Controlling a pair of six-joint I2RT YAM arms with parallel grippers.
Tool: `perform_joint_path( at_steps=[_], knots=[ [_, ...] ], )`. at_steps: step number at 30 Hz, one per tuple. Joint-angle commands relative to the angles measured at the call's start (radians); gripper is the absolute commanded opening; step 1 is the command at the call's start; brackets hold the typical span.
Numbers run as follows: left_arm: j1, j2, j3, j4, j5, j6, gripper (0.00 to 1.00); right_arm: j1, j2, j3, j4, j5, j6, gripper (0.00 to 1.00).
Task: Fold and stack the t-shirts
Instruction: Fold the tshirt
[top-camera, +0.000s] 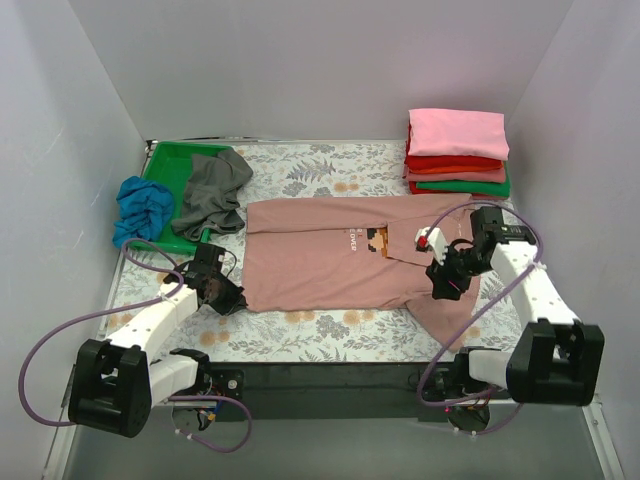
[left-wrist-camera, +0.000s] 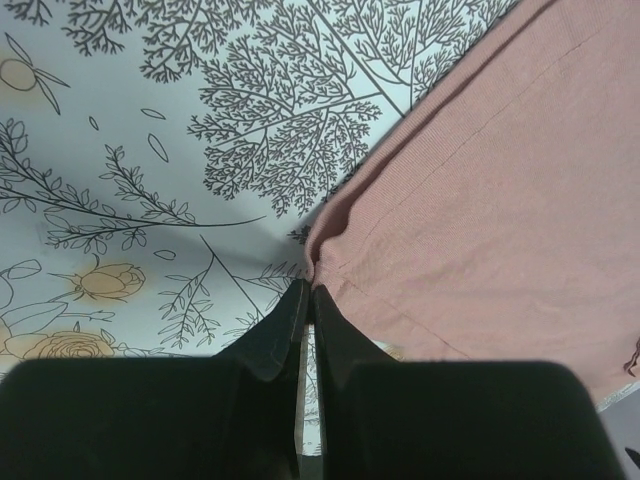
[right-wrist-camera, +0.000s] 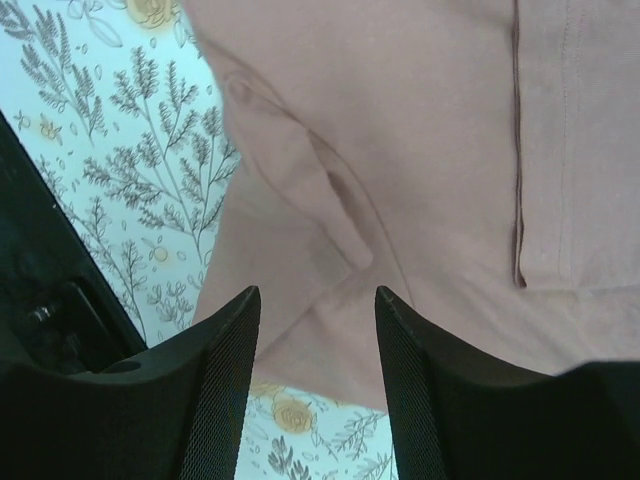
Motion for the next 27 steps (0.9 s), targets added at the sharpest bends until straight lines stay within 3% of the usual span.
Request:
perform_joint_path(
  at_steps=[1, 9, 16, 20, 21, 22, 23, 27],
  knots=[
    [0.005, -0.032, 0.001, -0.002, 0.012, 0.009, 0.00, 0.002, 0.099, 0.029, 0.107, -0.075, 0.163, 0.57],
    [0.005, -0.017, 0.004, 0.007, 0.021, 0.019, 0.00, 0.002, 0.264, 0.043, 0.132, -0.045, 0.102, 0.58],
    [0.005, -0.017, 0.001, 0.011, 0.025, 0.019, 0.00, 0.050, 0.330, 0.023, 0.130, -0.006, 0.076, 0.47],
    [0.005, -0.009, 0.001, 0.013, 0.025, 0.021, 0.00, 0.052, 0.323, 0.025, 0.124, 0.012, 0.071, 0.31],
    [0.005, -0.007, 0.004, 0.011, 0.027, 0.022, 0.00, 0.053, 0.314, 0.028, 0.121, 0.024, 0.072, 0.13],
    [0.005, -0.009, 0.003, 0.011, 0.024, 0.024, 0.00, 0.056, 0.306, 0.031, 0.101, 0.030, 0.063, 0.05],
    [0.005, -0.009, 0.003, 0.008, 0.024, 0.024, 0.00, 0.058, 0.282, 0.034, 0.090, 0.037, 0.056, 0.01],
    [0.005, -0.015, 0.003, 0.008, 0.024, 0.024, 0.00, 0.093, 0.206, 0.048, -0.015, 0.044, 0.004, 0.01]
  ],
)
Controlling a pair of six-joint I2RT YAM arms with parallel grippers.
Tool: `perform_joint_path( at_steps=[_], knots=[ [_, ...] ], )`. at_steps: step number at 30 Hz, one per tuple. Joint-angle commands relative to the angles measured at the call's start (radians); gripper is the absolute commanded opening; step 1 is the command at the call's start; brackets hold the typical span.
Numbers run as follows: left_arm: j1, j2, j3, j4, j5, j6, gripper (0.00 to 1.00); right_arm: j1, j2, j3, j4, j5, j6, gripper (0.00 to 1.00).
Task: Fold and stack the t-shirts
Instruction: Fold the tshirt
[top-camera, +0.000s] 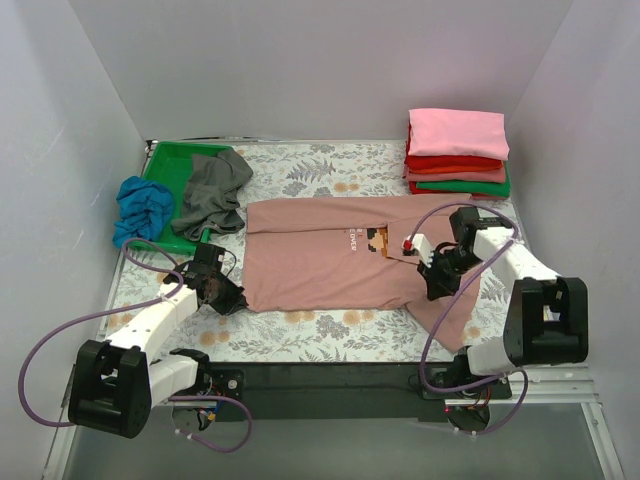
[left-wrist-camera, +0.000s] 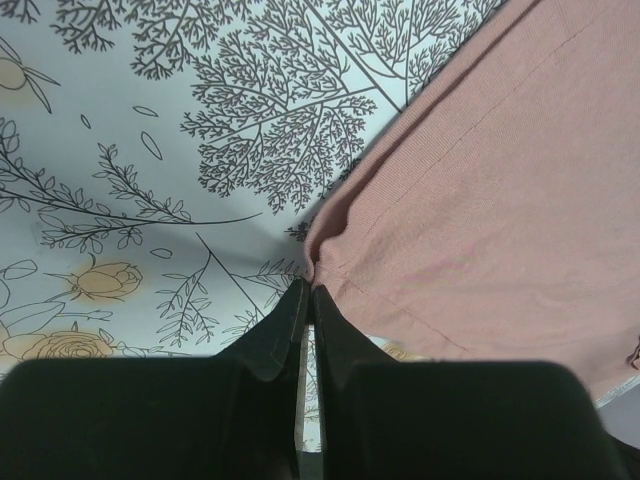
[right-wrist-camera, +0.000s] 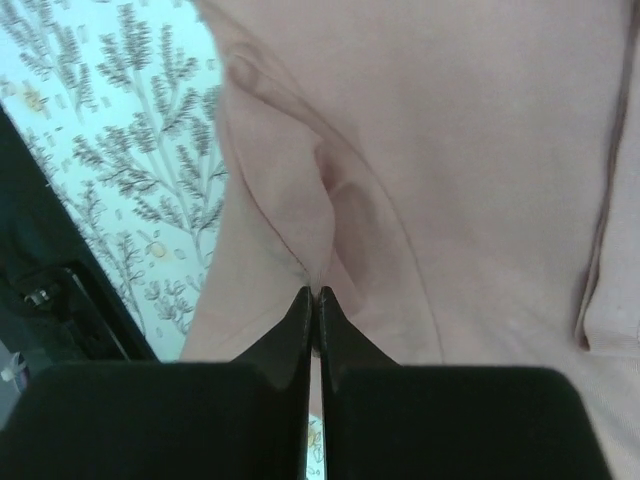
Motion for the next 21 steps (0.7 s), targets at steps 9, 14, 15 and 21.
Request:
perform_joint_path(
  at_steps=[9, 14, 15, 21],
  knots=[
    [0.005, -0.003, 0.003, 0.009, 0.007, 0.011, 0.00, 0.462, -0.144, -0.033, -0.312, -0.095, -0.086, 0.19],
    [0.005, -0.001, 0.004, 0.004, 0.004, 0.011, 0.00, 0.657, -0.084, 0.032, -0.337, -0.113, -0.054, 0.54],
    [0.005, -0.003, 0.004, 0.004, 0.005, 0.011, 0.00, 0.657, -0.082, 0.052, -0.338, -0.104, -0.045, 0.55],
    [0.005, -0.004, 0.004, 0.009, 0.012, 0.014, 0.00, 0.535, -0.169, 0.097, -0.335, 0.002, -0.018, 0.56]
  ],
)
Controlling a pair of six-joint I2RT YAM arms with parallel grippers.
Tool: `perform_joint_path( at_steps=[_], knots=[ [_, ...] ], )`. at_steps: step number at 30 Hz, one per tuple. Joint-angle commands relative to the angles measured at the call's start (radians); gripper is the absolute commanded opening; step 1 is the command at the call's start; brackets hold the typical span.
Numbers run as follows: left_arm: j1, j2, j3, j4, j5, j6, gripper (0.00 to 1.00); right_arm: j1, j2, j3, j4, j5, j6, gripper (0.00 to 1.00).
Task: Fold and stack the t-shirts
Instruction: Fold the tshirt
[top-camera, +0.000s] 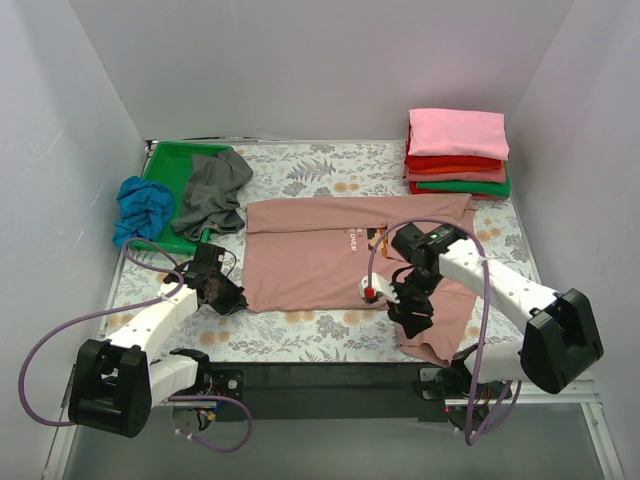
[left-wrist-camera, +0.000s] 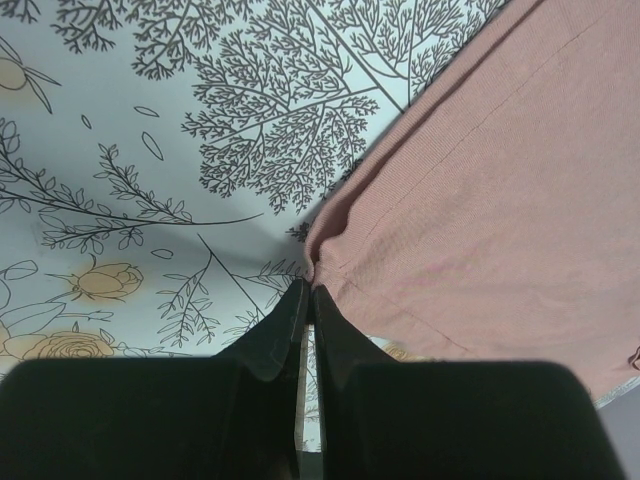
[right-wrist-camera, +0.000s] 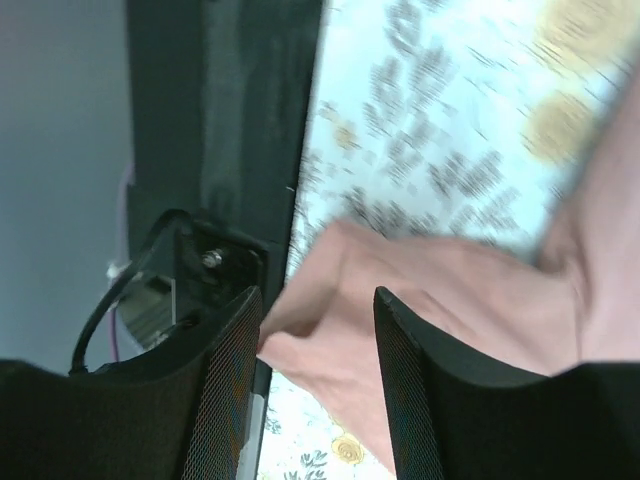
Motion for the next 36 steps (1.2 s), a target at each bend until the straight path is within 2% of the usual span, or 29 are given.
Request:
perform_joint_path(
  at_steps=[1, 4, 6, 11, 15, 17, 20, 22, 26, 28, 31, 32, 36],
  knots=[
    [0.005, -0.007, 0.004, 0.010, 0.012, 0.016, 0.00, -0.142, -0.073, 0.015, -0.036, 0.075, 0.001, 0.56],
    [0.005, 0.001, 0.004, 0.018, 0.022, 0.023, 0.00, -0.273, -0.105, -0.079, -0.034, 0.184, -0.061, 0.56],
    [0.005, 0.003, 0.004, 0.019, 0.028, 0.026, 0.00, -0.298, -0.134, -0.140, -0.012, 0.256, -0.081, 0.55],
    [0.005, 0.012, 0.001, 0.030, 0.034, 0.030, 0.00, -0.301, -0.170, -0.263, 0.027, 0.326, -0.104, 0.55],
    [0.005, 0.012, 0.001, 0.030, 0.035, 0.032, 0.00, -0.300, -0.200, -0.346, 0.059, 0.396, -0.229, 0.54],
    [0.005, 0.007, 0.000, 0.030, 0.035, 0.032, 0.00, -0.298, -0.217, -0.384, 0.077, 0.399, -0.298, 0.54],
    [0.005, 0.010, -0.002, 0.032, 0.034, 0.027, 0.00, -0.277, -0.211, -0.413, 0.140, 0.392, -0.300, 0.52],
    [0.005, 0.012, -0.002, 0.033, 0.035, 0.027, 0.00, -0.260, -0.196, -0.420, 0.182, 0.384, -0.274, 0.49],
    [0.005, 0.013, -0.002, 0.032, 0.037, 0.029, 0.00, -0.234, -0.196, -0.432, 0.261, 0.384, -0.216, 0.34],
    [0.005, 0.013, 0.000, 0.029, 0.038, 0.029, 0.00, -0.202, -0.202, -0.498, 0.320, 0.431, -0.190, 0.25],
    [0.005, 0.013, 0.001, 0.029, 0.035, 0.029, 0.00, -0.188, -0.196, -0.547, 0.412, 0.471, -0.121, 0.05],
    [0.005, 0.013, 0.001, 0.027, 0.035, 0.029, 0.00, -0.188, -0.193, -0.549, 0.442, 0.485, -0.086, 0.01],
    [0.006, 0.019, 0.003, 0.026, 0.037, 0.033, 0.00, -0.189, -0.210, -0.495, 0.444, 0.501, -0.033, 0.01]
  ],
)
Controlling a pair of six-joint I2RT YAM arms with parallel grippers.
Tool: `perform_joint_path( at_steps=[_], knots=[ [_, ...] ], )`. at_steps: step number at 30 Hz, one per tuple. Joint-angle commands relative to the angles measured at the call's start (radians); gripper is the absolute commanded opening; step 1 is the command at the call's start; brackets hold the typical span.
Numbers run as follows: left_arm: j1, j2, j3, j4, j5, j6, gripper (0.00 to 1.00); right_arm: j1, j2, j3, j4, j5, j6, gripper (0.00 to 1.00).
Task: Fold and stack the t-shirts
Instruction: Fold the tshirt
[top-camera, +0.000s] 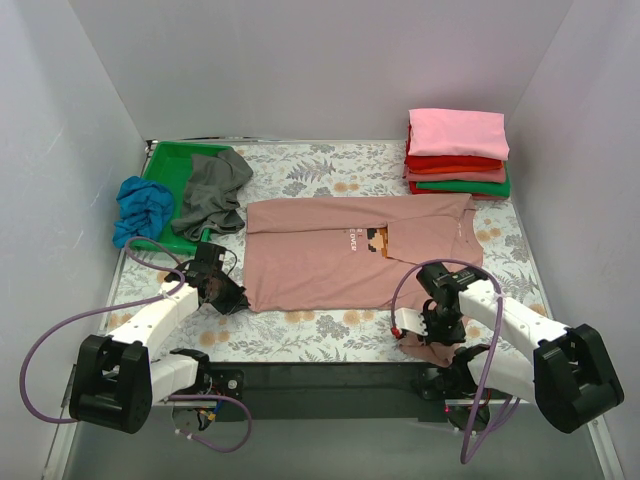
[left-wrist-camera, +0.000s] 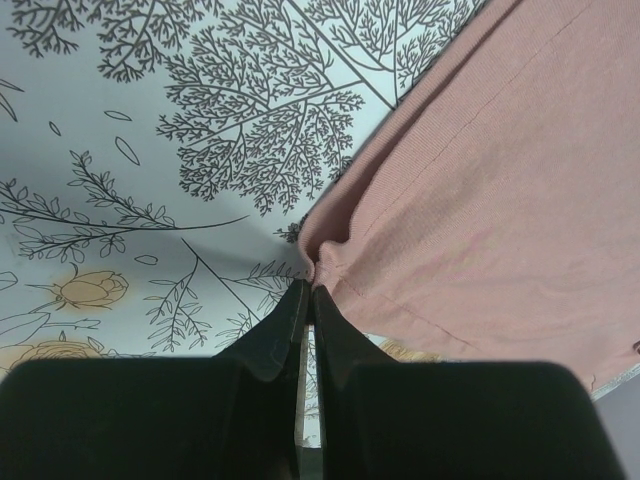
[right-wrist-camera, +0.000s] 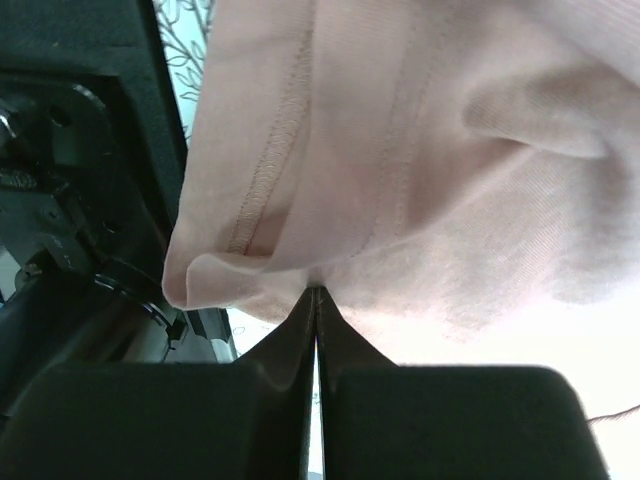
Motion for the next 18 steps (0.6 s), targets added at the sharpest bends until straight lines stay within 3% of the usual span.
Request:
perform_joint_path(
  at_steps=[1, 10, 18],
  knots=[
    [0.005, 0.000, 0.004, 0.003, 0.008, 0.008, 0.00, -0.001, 0.000, -0.020, 0.203, 0.050, 0.045, 0.01],
    [0.005, -0.005, 0.003, 0.006, 0.005, 0.007, 0.00, -0.009, 0.066, 0.084, 0.450, 0.154, 0.220, 0.01],
    [0.005, -0.009, 0.006, 0.009, 0.003, 0.012, 0.00, -0.050, 0.040, 0.184, 0.420, 0.108, 0.241, 0.02]
  ],
)
